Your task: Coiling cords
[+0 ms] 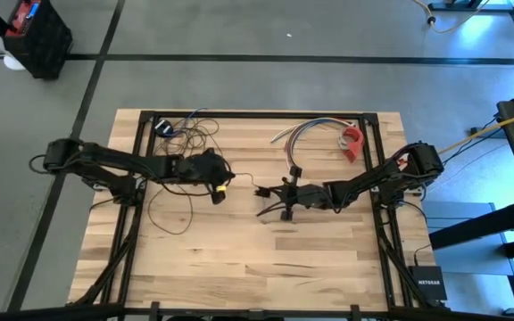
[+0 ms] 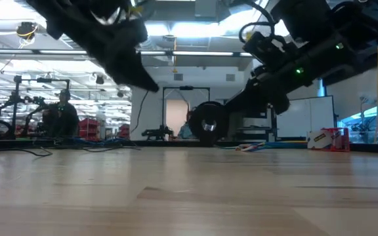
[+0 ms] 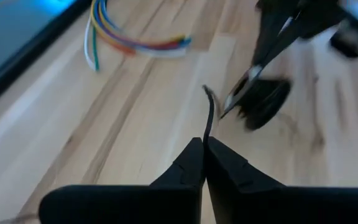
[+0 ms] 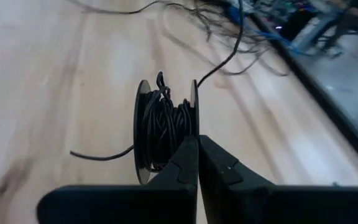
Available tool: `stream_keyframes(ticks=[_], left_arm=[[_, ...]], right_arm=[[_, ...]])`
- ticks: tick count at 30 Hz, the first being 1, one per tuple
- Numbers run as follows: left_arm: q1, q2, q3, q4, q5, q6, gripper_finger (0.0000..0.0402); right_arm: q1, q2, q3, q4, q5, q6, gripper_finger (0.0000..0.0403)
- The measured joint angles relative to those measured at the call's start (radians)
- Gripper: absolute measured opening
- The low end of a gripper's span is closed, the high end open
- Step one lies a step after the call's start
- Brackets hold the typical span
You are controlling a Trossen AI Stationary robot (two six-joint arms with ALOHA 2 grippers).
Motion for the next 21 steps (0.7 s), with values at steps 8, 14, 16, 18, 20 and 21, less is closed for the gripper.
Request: stream_keyframes(ticks=[8, 14, 16, 18, 20, 21], left_arm=[[-0.055, -0.012, 0.000, 0.136, 0.003, -0.004, 0.0009], [-0.092, -0.010, 0.000, 0.200, 0.001, -0.012, 0.0010], [-0.100, -0.010, 0.000, 0.213, 0.001, -0.015, 0.0010], [-0.102, -0.010, 0.000, 0.231, 0.000, -0.021, 0.0010], [-0.102, -0.010, 0.000, 0.251, 0.000, -0.022, 0.0010], [-0.102, -0.010, 0.000, 0.260, 0.000, -0.023, 0.0010]], right_arm=[[-0.056, 0.038, 0.086, -0.055, 0.072, 0.024, 0.0004], [-0.125, 0.056, 0.127, -0.056, 0.068, -0.008, 0.0004], [-0.143, 0.056, 0.142, -0.046, 0.037, -0.019, 0.0004], [-0.156, 0.056, 0.162, -0.048, -0.009, -0.026, 0.0004], [-0.168, 0.056, 0.184, -0.052, -0.055, -0.027, 0.0004], [-0.174, 0.056, 0.193, -0.052, -0.074, -0.028, 0.0004]])
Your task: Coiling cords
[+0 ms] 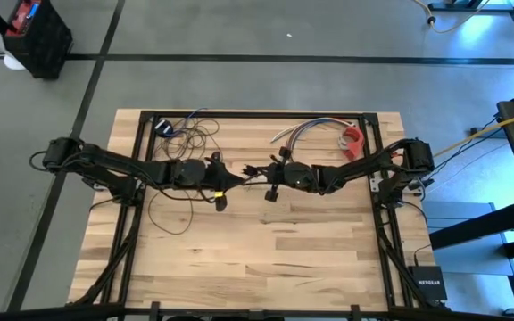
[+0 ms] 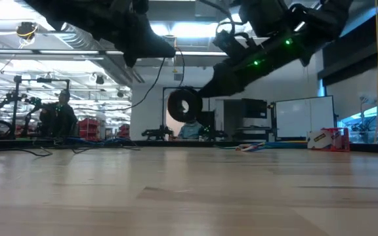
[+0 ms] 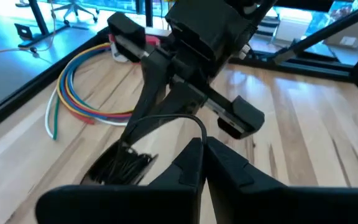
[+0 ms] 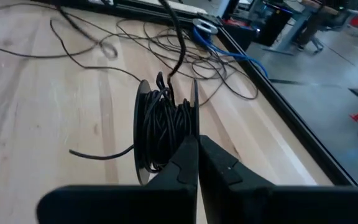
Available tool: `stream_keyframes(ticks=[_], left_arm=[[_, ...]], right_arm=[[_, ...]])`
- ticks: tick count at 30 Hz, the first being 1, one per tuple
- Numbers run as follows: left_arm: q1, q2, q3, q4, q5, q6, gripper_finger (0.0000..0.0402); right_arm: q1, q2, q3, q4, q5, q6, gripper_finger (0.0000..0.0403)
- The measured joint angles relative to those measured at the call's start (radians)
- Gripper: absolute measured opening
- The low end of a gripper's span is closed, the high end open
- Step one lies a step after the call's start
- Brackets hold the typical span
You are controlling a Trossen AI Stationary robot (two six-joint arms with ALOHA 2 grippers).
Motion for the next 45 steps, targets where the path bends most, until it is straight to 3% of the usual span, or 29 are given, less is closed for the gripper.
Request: stream_keyframes(ticks=[15, 31, 39, 45], left_arm=[[0.000, 0.229, 0.000, 0.260, 0.000, -0.018, 0.0010], [0.045, 0.396, 0.000, 0.242, 0.000, -0.029, 0.0011], [0.080, 0.396, 0.002, 0.103, -0.004, 0.006, 0.0011], [0.108, 0.396, 0.002, 0.061, 0.002, 0.015, 0.0011]], right_arm=[[-0.011, 0.000, 0.050, 0.025, -0.017, -0.026, 0.0004], [-0.009, 0.000, 0.050, 0.086, -0.021, -0.049, 0.0005], [-0.007, -0.058, 0.049, 0.004, -0.021, -0.072, 0.0005], [-0.007, -0.102, 0.049, -0.058, -0.086, -0.047, 0.0005]])
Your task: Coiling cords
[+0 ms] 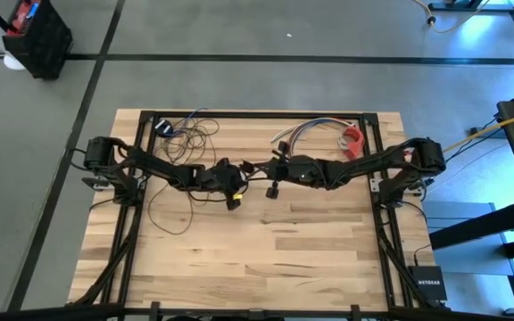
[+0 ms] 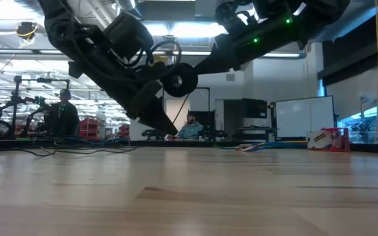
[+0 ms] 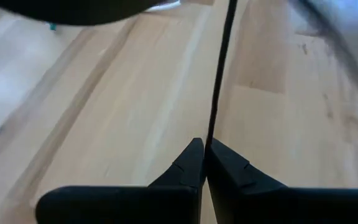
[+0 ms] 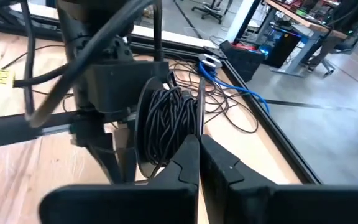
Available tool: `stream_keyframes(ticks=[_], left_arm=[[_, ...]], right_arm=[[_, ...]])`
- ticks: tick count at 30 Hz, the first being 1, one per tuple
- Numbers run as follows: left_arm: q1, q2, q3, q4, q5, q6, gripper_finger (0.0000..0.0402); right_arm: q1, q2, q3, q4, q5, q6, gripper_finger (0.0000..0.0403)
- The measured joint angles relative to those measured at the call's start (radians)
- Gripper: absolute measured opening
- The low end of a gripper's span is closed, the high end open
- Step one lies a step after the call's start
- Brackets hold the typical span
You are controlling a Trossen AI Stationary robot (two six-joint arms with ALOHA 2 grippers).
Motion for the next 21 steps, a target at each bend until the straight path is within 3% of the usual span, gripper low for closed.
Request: stream_keyframes(ticks=[5, 16, 21], left_arm=[[0.025, 0.000, 0.000, -0.001, 0.001, 0.049, 0.0011], [0.017, 0.000, -0.002, 0.024, -0.001, 0.074, 0.0011], [0.015, 0.000, -0.002, 0.005, -0.002, 0.099, 0.0046]], right_arm=[[-0.002, -0.010, 0.000, -0.015, -0.036, 0.002, 0.0005], [-0.001, -0.012, 0.000, -0.006, -0.009, -0.011, 0.0005], [-0.001, -0.012, 0.000, -0.005, -0.007, -0.012, 0.0005]])
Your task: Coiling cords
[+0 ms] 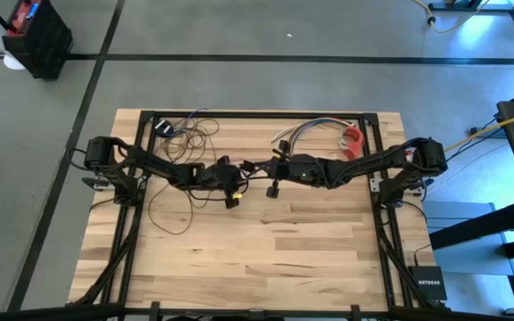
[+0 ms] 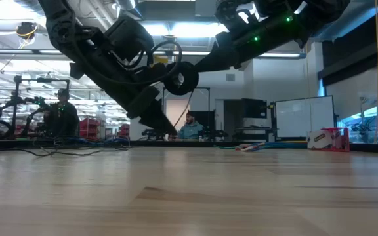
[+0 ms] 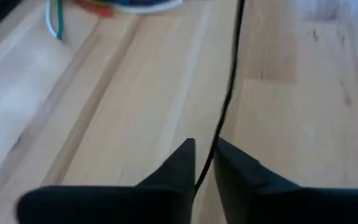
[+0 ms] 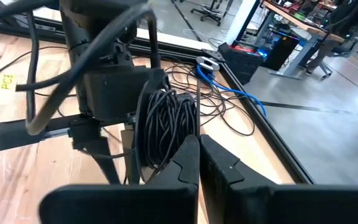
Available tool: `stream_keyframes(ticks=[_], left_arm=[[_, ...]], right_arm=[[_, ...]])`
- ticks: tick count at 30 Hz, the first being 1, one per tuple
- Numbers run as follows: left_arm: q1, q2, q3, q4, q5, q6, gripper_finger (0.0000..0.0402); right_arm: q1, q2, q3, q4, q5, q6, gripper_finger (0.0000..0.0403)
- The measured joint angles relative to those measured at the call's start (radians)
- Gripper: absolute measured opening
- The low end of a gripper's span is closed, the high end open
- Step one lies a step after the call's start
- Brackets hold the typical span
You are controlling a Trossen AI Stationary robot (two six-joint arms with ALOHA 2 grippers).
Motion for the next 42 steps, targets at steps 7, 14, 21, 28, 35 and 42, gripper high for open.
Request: stream_keyframes(ticks=[7, 14, 21, 28, 35, 42], left_arm=[[0.003, 0.000, 0.000, -0.103, -0.001, 0.036, 0.0112], [0.004, 0.000, 0.000, -0.104, -0.005, 0.068, 0.0082], [0.005, 0.000, -0.001, 0.001, -0.021, 0.062, 0.0012], [-0.012, 0.001, 0.001, 0.111, -0.007, 0.057, 0.0003], [0.024, 0.004, 0.000, -0.028, -0.083, 0.058, 0.0001], [0.029, 0.002, 0.000, -0.115, -0.135, 0.064, 0.0004]], right_arm=[[0.000, 0.000, 0.000, -0.004, -0.001, -0.002, 0.0005], [0.000, 0.000, 0.000, -0.005, 0.004, -0.017, 0.0005], [0.000, -0.008, 0.000, 0.032, 0.011, -0.015, 0.0005], [0.001, -0.007, 0.002, 0.063, 0.010, -0.009, 0.0005], [0.008, -0.008, 0.002, 0.075, -0.007, -0.010, 0.0005], [0.009, -0.007, 0.002, 0.060, -0.055, -0.010, 0.0005]])
